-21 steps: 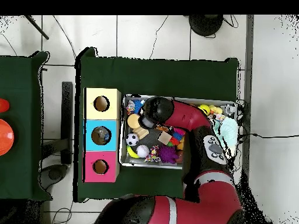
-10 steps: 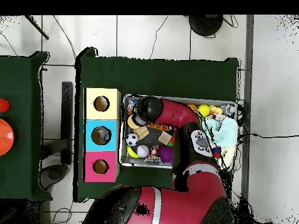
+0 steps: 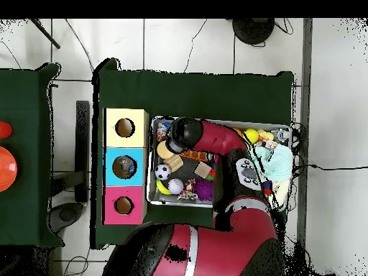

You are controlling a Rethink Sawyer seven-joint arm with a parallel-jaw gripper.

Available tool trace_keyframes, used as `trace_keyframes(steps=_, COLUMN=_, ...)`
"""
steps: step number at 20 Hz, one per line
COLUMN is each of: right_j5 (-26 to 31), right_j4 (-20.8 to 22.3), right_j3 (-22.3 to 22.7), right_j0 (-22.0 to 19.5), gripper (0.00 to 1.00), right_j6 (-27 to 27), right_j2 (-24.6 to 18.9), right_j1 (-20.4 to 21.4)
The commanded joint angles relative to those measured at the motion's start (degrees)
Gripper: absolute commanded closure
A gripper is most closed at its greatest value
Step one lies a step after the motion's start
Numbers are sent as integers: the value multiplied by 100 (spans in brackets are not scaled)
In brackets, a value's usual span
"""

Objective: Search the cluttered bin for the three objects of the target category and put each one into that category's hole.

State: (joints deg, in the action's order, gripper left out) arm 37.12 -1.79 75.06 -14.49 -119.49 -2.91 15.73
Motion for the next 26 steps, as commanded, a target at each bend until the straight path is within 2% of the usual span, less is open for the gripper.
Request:
trace_keyframes(steps=1, right_j5=-367, right_j4=-19, right_j3=-478, right_j0=8, gripper=0, right_j6=-762, right_j2=60, right_j1=-541)
trace_keyframes(steps=5, right_j5=-404, right_j4=-7, right_j3=-661, right_j0=58, gripper=0, right_j6=-767, right_j2=84, right_j1=-717)
trace_keyframes(steps=9, right_j5=-574, right_j4=-27, right_j3=-615, right_j0=58, gripper=0, right_j6=-840, right_j2=89, right_j1=-741)
trace_keyframes(steps=10, right_j5=-685, right_j4=-1, right_j3=-566, right_j0=74, gripper=100, right_j6=-846, right_j2=101, right_j1=-719)
trace_keyframes(steps=13, right_j5=-686, right_j4=-60, right_j3=-455, right_j0=30, gripper=100, right_j6=-879, right_j2=52, right_j1=-667)
trace_keyframes(steps=18, right_j5=51, right_j4=-119, right_j3=-692, right_j0=106, gripper=100, right_j6=-933, right_j2=277, right_j1=-591)
trace_keyframes(steps=23, right_j5=567, right_j4=-355, right_j3=-794, right_j0=45, gripper=100, right_j6=-904, right_j2=102, right_j1=-554)
trace_keyframes(steps=26, right_j5=337, right_j4=-345, right_j3=-601, right_j0=73, gripper=100, right_j6=-932, right_j2=122, right_j1=-508)
